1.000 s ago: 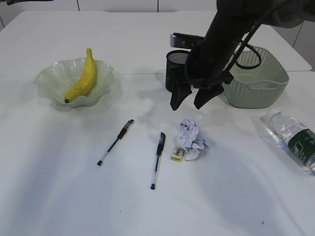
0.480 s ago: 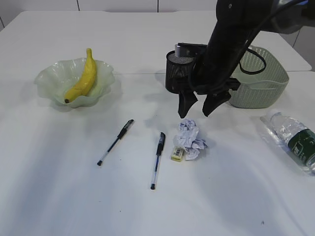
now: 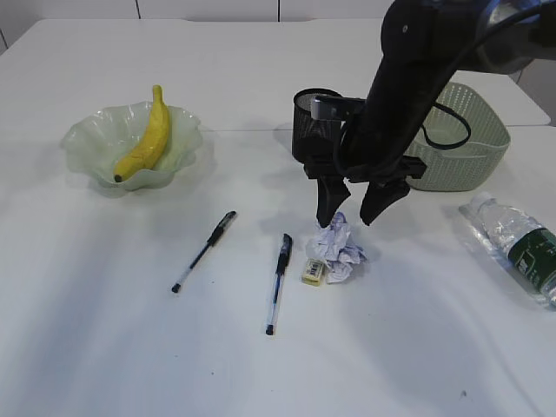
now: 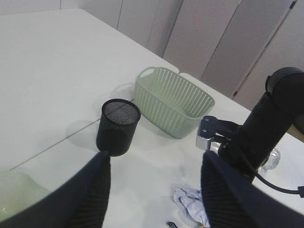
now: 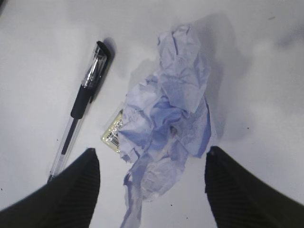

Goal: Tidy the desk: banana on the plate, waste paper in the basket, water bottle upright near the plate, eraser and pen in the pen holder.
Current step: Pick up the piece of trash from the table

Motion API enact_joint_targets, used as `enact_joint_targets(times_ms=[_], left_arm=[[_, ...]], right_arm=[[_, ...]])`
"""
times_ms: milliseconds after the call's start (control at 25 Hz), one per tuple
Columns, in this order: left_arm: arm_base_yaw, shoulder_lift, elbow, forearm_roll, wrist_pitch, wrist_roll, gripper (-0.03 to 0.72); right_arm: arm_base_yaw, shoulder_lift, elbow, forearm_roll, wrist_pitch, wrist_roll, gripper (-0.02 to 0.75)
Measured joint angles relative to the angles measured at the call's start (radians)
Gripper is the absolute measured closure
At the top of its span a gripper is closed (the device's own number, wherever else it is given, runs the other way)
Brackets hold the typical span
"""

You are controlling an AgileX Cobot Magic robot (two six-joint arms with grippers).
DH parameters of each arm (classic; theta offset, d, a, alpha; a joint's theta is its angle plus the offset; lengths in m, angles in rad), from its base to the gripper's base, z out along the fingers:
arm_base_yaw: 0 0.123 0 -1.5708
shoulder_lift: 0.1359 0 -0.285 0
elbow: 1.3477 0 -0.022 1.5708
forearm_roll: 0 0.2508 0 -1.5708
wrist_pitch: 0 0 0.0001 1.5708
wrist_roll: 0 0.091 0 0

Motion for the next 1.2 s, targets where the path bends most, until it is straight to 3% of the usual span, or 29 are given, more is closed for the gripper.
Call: enact_joint_targets(times_ms=[1200], left_arm=[[0.0, 0.0, 0.0, 0.0, 0.017, 0.0, 0.274]], right_arm=[[0.0, 0.019, 0.006, 0.031, -0.004, 0.003, 0.223]])
